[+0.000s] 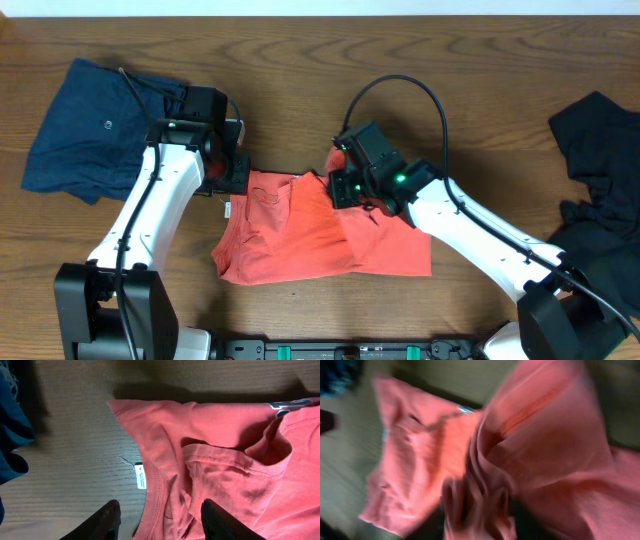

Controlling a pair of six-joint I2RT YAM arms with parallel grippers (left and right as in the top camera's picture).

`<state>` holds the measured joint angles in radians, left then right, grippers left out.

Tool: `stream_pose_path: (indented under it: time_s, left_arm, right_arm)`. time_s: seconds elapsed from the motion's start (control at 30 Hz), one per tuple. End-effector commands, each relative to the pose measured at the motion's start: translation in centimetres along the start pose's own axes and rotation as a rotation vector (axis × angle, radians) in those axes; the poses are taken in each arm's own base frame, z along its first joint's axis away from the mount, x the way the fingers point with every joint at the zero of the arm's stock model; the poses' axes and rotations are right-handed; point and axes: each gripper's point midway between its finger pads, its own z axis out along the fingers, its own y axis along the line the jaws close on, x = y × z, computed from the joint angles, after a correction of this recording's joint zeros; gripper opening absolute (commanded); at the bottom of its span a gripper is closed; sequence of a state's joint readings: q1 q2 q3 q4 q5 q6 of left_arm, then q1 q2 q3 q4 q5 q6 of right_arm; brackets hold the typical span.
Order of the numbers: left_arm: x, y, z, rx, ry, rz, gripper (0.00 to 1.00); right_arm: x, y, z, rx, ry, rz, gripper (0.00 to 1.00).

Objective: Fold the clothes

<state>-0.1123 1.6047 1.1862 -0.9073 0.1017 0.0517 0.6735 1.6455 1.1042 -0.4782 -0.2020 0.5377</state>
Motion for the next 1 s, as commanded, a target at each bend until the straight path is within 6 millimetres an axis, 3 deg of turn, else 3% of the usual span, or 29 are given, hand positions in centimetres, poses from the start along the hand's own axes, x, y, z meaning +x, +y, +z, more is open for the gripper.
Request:
stream_pose_path:
  time_s: [0.0, 0.07, 0.13, 0.27, 0.43, 0.5, 0.63, 0.7, 0.73, 0.77, 0.83, 0.87, 0.97]
  left_arm:
    - [0.1, 0.1, 0.2, 0.002, 0.006, -0.008, 0.54]
    - [0.2, 0.1, 0.2, 0.002, 0.010, -0.009, 0.59]
    - [0.3, 0.1, 0.2, 0.002, 0.013, -0.009, 0.64]
    - [0.3, 0.1, 0.2, 0.002, 0.014, -0.009, 0.65]
    - [0.4, 0.1, 0.2, 0.002, 0.019, -0.010, 0.65]
    - [0.4, 0.1, 0.2, 0.002, 0.018, -0.010, 0.65]
    - [0.3, 0.1, 0.2, 0.002, 0.016, -0.009, 0.66]
    - [0.3, 0.1, 0.2, 0.002, 0.016, -0.009, 0.66]
    - [0.3, 0.1, 0.2, 0.002, 0.016, -0.009, 0.65]
    - [0.4, 0.1, 0.2, 0.002, 0.016, -0.009, 0.65]
    - [0.4, 0.1, 0.2, 0.002, 0.016, -0.009, 0.66]
    - [0.4, 0.1, 0.2, 0.002, 0.016, -0.009, 0.66]
    - [0.3, 0.1, 0.2, 0.002, 0.016, -0.009, 0.66]
  right_arm:
    - [0.3, 1.1, 0.0, -0.027, 0.007, -0.007, 0.64]
    - [0.7, 0.4, -0.2, -0.005, 0.027, -0.020, 0.68]
    - [0.7, -0.3, -0.4, 0.008, 0.035, -0.039, 0.60]
    - [0.5, -2.2, -1.0, 0.041, 0.047, -0.006, 0.55]
    - [1.1, -5.0, -0.8, 0.123, 0.084, 0.042, 0.35]
    - [1.5, -6.5, -0.3, 0.190, 0.099, 0.049, 0.19]
    - [3.3, -8.6, 1.9, 0.268, 0.178, 0.064, 0.11]
    - [4.8, -8.6, 2.8, 0.243, 0.252, 0.065, 0.03]
    - [5.7, -8.0, 3.4, 0.194, 0.303, 0.043, 0.01]
    - [6.9, -6.1, 3.6, 0.077, 0.366, 0.004, 0.01]
    - [9.1, 0.6, 2.3, -0.336, 0.460, -0.215, 0.01]
    - [10.4, 3.9, 0.3, -0.553, 0.476, -0.357, 0.02]
    - [11.7, 6.5, -2.0, -0.669, 0.458, -0.517, 0.01]
